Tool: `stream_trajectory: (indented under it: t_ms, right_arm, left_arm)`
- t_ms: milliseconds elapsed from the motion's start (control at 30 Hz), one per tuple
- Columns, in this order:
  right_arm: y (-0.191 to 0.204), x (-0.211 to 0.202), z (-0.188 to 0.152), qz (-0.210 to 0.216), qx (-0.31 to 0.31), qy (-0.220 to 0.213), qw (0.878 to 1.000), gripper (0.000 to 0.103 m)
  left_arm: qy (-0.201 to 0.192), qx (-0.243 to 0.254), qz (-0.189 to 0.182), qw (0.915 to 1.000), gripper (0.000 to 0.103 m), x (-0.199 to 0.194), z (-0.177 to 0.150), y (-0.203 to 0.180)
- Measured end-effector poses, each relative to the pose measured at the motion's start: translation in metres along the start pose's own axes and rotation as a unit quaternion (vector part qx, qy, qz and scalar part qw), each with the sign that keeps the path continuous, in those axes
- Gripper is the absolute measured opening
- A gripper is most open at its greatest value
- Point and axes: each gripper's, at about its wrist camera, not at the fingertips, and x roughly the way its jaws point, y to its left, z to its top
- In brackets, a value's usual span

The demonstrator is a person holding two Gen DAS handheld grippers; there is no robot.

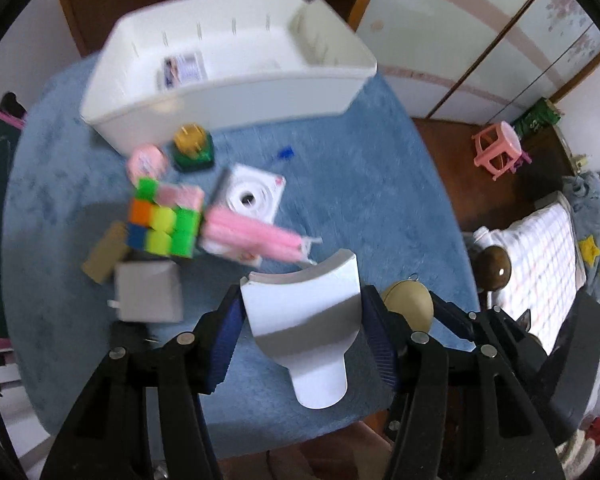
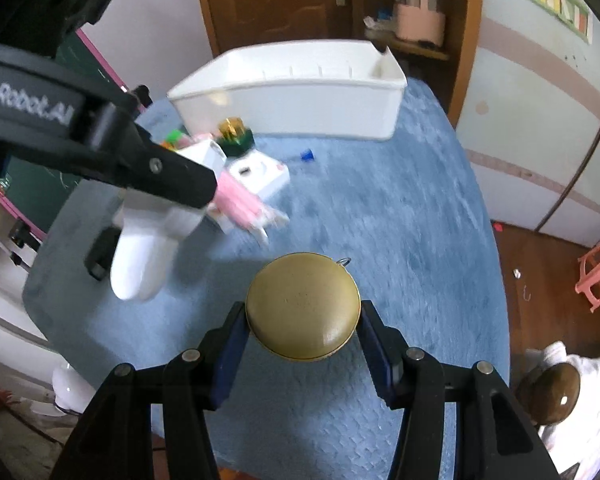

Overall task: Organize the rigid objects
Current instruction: 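Carry the white piece and gold compact into the tray and release both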

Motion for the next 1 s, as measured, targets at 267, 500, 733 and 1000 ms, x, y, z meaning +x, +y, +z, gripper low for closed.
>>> stream_trajectory:
  t_ms: [267, 500, 733, 1000]
  right_arm:
    - [0.008, -0.027, 0.047, 0.009, 0.002, -0.052, 0.999, 0.055]
    - [0.01, -0.041, 0.086, 0.01, 0.016, -0.074, 0.997, 0.055]
    - [0.005, -0.049, 0.139, 0.002, 0.019, -0.1, 0.995, 0.055]
    - [-0.017, -0.055, 0.225, -0.045, 0.041, -0.123, 0.991, 0.055]
  left_arm:
    - [-0.061, 0.02, 0.004, 0.9979, 0.061, -0.055, 0.029, 0.007]
    - [-0.114, 0.037, 0.01, 0.9927, 0.062, -0.092, 0.064, 0.017]
    - [-0.144, 0.053, 0.02, 0.988, 0.062, -0.114, 0.107, 0.027]
    - [-0.177, 0.082, 0.039, 0.98, 0.062, -0.124, 0.167, 0.032]
